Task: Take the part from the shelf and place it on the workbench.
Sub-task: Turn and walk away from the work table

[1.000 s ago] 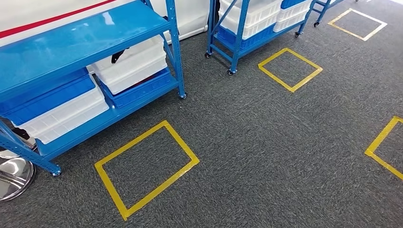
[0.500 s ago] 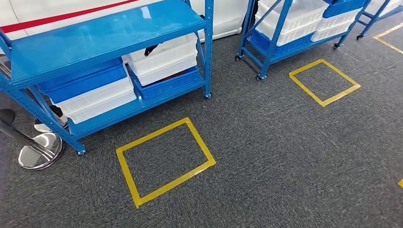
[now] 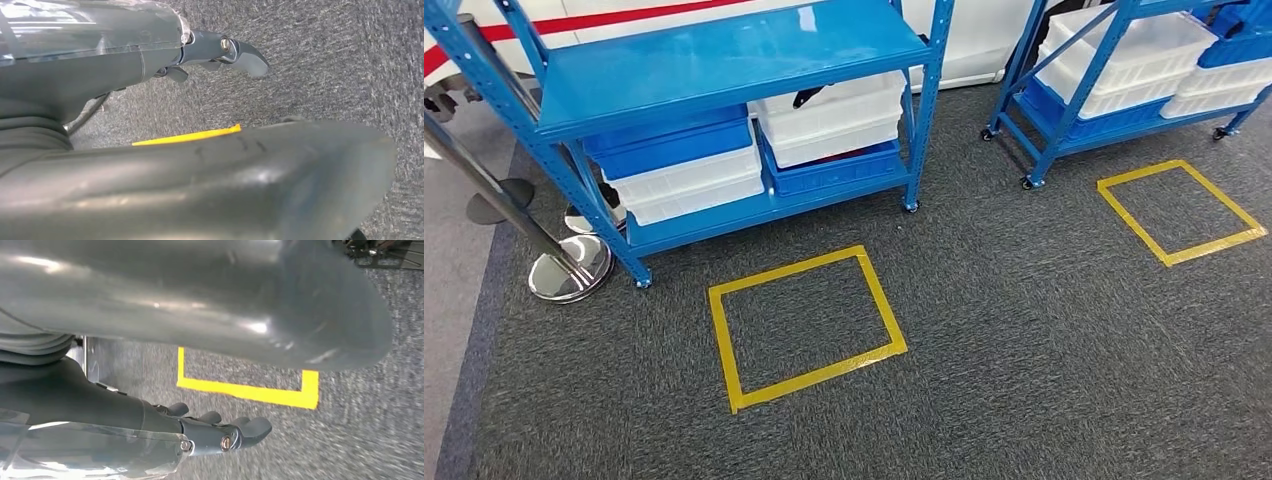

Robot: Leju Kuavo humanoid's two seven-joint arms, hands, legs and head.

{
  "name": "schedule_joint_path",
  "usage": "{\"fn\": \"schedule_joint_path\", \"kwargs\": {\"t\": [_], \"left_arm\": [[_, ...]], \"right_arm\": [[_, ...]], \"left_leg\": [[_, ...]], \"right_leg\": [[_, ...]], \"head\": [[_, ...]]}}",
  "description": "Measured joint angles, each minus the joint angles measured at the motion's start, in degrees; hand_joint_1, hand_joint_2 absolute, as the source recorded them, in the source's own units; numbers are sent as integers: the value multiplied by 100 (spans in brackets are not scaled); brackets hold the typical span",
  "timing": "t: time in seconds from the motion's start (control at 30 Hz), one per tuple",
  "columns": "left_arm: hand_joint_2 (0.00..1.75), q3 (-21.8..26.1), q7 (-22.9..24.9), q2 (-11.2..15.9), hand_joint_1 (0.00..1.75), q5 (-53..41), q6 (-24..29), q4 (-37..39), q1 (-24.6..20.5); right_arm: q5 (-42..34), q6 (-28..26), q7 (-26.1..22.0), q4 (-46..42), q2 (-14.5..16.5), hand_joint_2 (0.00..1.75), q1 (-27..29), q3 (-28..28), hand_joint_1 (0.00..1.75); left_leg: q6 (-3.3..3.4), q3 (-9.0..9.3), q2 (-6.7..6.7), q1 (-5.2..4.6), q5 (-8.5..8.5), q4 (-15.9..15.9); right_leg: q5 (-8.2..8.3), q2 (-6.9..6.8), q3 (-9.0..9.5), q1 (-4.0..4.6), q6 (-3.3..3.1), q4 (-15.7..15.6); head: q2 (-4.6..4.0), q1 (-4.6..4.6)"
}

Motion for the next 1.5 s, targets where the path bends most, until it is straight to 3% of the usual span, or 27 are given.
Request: {"fn": "schedule_joint_path", "kwargs": {"t": [0.1, 0.17, 0.23, 0.3, 0.33, 0.37, 0.43, 0.47, 0.5, 0.57, 0.6, 0.67, 0.73, 0.8, 0.83, 0.87, 0.93, 0.97, 1.03, 1.13, 1.2, 1.23, 1.3, 1.37, 1.4, 1.43, 1.5], "left_arm": [[0, 0, 25, 1, 0, 3, 20, 2, 13], [0, 0, 39, 0, 0, 5, 25, 5, 12], [0, 0, 45, 0, 0, 7, 26, 7, -7], [0, 0, 52, 1, 0, 8, 28, 8, -15], [0, 0, 59, 1, 0, 8, 30, 8, -13], [0, 0, 69, 1, 0, 8, 32, 9, -10], [0, 1, 90, -1, 0, 12, 30, 10, -9], [0, 1, 95, -3, 0, 17, 25, 12, -13], [0, 2, 97, -4, 0, 22, 21, 14, -14], [0, 7, 96, -5, 0, 27, 15, 15, -5], [0, 9, 96, -1, 0, 26, 14, 15, 3], [0, 11, 93, 2, 0, 23, 5, 17, 3], [0, 11, 87, 0, 0, 19, -5, 20, -21], [0, 11, 85, -1, 0, 12, -9, 21, -32], [0, 11, 85, -1, 0, 9, -10, 21, -25], [0, 11, 85, -1, 0, 5, -11, 22, -15], [0, 11, 85, 1, 0, 1, -13, 23, 2], [0, 11, 84, 3, 0, -4, -14, 25, 3], [0, 11, 80, 6, 0, -24, -17, 27, -1], [0, 11, 74, 3, 0, -45, -28, 29, 12], [0, 11, 72, -2, 0, -51, -52, 32, 11], [0, 11, 71, -4, 0, -54, -67, 33, 5], [0, 11, 72, -8, 0, -56, -85, 35, -7], [0, 11, 74, -14, 0, -58, -93, 37, 3], [0, 11, 75, -18, 0, -62, -98, 39, 15], [0, 10, 75, -21, 0, -70, -104, 41, 29], [0, 9, 62, -23, 0, -89, -125, 45, 39]], "right_arm": [[22, 3, 3, -3, -4, 0, -31, -1, 0], [27, 3, 7, -9, -12, 0, -41, -1, 0], [27, 4, 9, -10, -18, 0, -28, -1, 0], [28, 5, 9, -9, -22, 0, -16, -1, 0], [30, 5, 9, -9, -24, 0, -11, -1, 0], [37, 5, 11, -9, -27, 0, -8, -1, 0], [63, -1, 16, -8, -38, 0, -1, -1, 0], [71, -7, 17, -7, -44, 0, -2, -2, 0], [56, -13, 14, -7, -48, 0, -11, -8, 0], [-1, -16, 4, -7, -51, 0, -45, -36, 0], [-32, -11, 0, -9, -48, 0, -63, -52, 0], [-60, 0, -2, -13, -44, 0, -57, -72, 0], [-76, 15, -2, -13, -48, 0, -18, -93, 0], [-87, 40, -3, -13, -52, 0, 5, -118, 0], [-92, 56, -4, -13, -54, 0, 10, -130, 0], [-95, 68, -6, -13, -54, 0, 13, -137, 0], [-98, 80, -10, -13, -51, 0, 19, -148, 0], [-102, 84, -12, -12, -47, 0, 19, -150, 0], [-110, 94, -19, -9, -41, 0, 15, -156, 0], [-121, 104, -32, -10, -43, 0, -7, -161, 0], [-125, 109, -39, -13, -41, 0, -15, -162, 0], [-126, 112, -43, -13, -39, 0, -16, -162, 0], [-126, 116, -44, -13, -34, 0, -12, -163, 0], [-126, 124, -42, -13, -35, 0, 10, -163, 0], [-126, 131, -40, -12, -36, 0, 31, -163, 0], [-126, 139, -38, -10, -36, 0, 55, -163, 0], [-127, 159, -33, 8, -34, 0, 99, -167, 0]], "left_leg": [[74, -8, -171, 5, 51, -44], [137, 7, -306, 42, 112, -102], [170, -14, -424, 52, 147, -111], [179, -33, -568, 46, 161, -106], [177, -31, -650, 43, 163, -103], [173, -24, -736, 43, 164, -98], [150, -14, -870, 43, 152, -82], [127, -23, -923, 32, 137, -59], [95, -40, -957, 28, 123, -44], [20, -76, -1016, 21, 95, -33], [-14, -78, -1013, 30, 81, -30], [-75, -164, -815, 29, -34, 190], [-121, -504, -554, 42, -310, 854], [-145, -930, -477, 60, -523, 1570], [-141, -1035, -467, 61, -474, 1690], [-122, -1027, -462, 55, -311, 1583], [-25, -751, -447, 20, 168, 870], [38, -589, -426, -9, 303, 517], [136, -414, -392, -66, 317, 162], [215, -198, -422, -65, 226, -43], [244, 37, -443, -22, 186, -190], [252, 120, -445, -9, 146, -230], [247, 260, -466, 14, 31, -246], [204, 451, -506, 44, -125, -246], [173, 564, -524, 64, -217, -246], [138, 668, -536, 80, -310, -246], [63, 834, -542, 81, -518, -213]], "right_leg": [[-24, -82, 45, -11, 98, 1], [-226, 178, -41, -32, 166, 255], [-609, 519, -359, -55, 190, 929], [-815, 613, -666, -63, 188, 1544], [-756, 629, -709, -64, 180, 1603], [-587, 651, -651, -65, 166, 1442], [-139, 774, -348, -70, 125, 704], [3, 844, -213, -73, 109, 359], [68, 901, -136, -69, 92, 141], [49, 913, -109, -54, 52, 29], [45, 892, -97, -57, 18, 21], [23, 828, -42, -72, -58, -8], [-25, 748, 21, -60, -115, -18], [-92, 684, 84, -32, -134, -16], [-133, 663, 131, -20, -134, -15], [-179, 646, 192, -9, -131, -15], [-282, 614, 334, 6, -124, -22], [-331, 599, 386, 12, -106, -27], [-390, 571, 461, -2, -47, -45], [-304, 554, 507, -7, 82, 95], [-268, 592, 229, -9, 130, 598], [-339, 619, -21, -26, 147, 949], [-646, 644, -545, -64, 202, 1477], [-848, 646, -833, -104, 253, 1477], [-765, 644, -879, -123, 278, 1267], [-509, 642, -881, -143, 299, 976], [243, 619, -882, -163, 297, 421]], "head": [[0, 1], [0, 1], [0, 1], [0, 0], [0, 0], [0, 0], [0, 1], [0, 1], [0, 1], [0, 1], [0, 1], [0, -2], [0, -4], [0, -4], [0, -4], [0, -4], [0, -4], [0, -4], [0, -5], [0, -5], [0, -3], [0, -3], [0, -3], [0, -2], [0, -2], [0, -2], [0, -2]]}}
